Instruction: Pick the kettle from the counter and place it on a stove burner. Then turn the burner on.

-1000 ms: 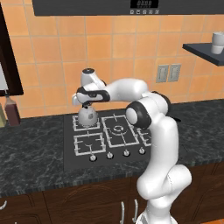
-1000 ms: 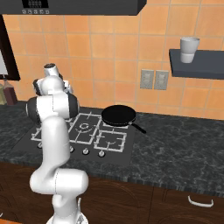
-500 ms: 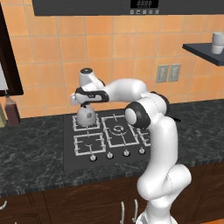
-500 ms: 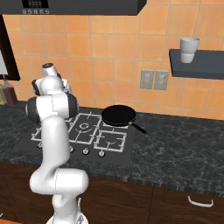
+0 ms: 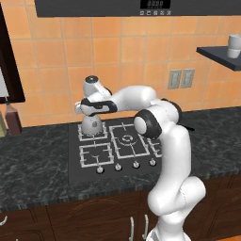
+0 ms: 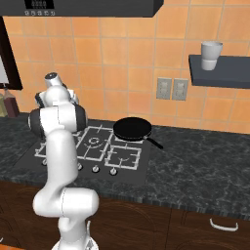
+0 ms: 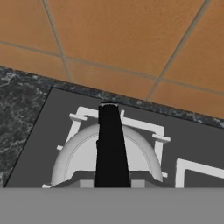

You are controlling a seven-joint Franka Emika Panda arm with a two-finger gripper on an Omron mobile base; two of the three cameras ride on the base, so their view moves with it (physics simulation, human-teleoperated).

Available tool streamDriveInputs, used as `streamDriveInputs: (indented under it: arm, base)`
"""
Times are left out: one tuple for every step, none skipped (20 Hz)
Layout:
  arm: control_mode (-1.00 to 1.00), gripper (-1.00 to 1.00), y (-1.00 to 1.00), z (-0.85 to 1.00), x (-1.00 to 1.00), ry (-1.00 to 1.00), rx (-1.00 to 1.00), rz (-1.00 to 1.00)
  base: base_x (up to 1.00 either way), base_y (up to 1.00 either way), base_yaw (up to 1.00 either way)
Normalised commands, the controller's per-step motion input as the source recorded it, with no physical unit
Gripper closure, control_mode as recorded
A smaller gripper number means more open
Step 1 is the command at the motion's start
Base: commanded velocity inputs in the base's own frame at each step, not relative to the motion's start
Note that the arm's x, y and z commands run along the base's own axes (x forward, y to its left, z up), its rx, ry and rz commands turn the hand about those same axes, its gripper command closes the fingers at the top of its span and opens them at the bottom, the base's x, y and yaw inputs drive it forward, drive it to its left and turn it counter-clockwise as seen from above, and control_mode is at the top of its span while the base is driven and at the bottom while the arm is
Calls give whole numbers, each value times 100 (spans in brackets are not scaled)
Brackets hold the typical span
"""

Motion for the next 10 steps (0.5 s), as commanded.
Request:
streamDriveInputs:
  arm:
    - [-100, 100, 0, 0, 0, 0, 0, 0]
    - [-100, -100, 0, 0, 0, 0, 0, 0]
    - [-100, -100, 0, 0, 0, 0, 0, 0]
    - [-100, -100, 0, 0, 0, 0, 0, 0]
    - [-100, -100, 0, 0, 0, 0, 0, 0]
    - [-100, -100, 0, 0, 0, 0, 0, 0]
    - [-100, -100, 0, 0, 0, 0, 0, 0]
    - [-100, -100, 0, 0, 0, 0, 0, 0]
    - [-100, -100, 0, -2, 0, 0, 0, 0]
    - [-100, -100, 0, -3, 0, 0, 0, 0]
  base:
    - [0, 0, 0]
    - [0, 0, 0]
    - [0, 0, 0]
    - [0, 0, 0]
    - [0, 0, 0]
    - [0, 0, 0]
    - [0, 0, 0]
    - [0, 0, 0]
    - [0, 0, 0]
    - [0, 0, 0]
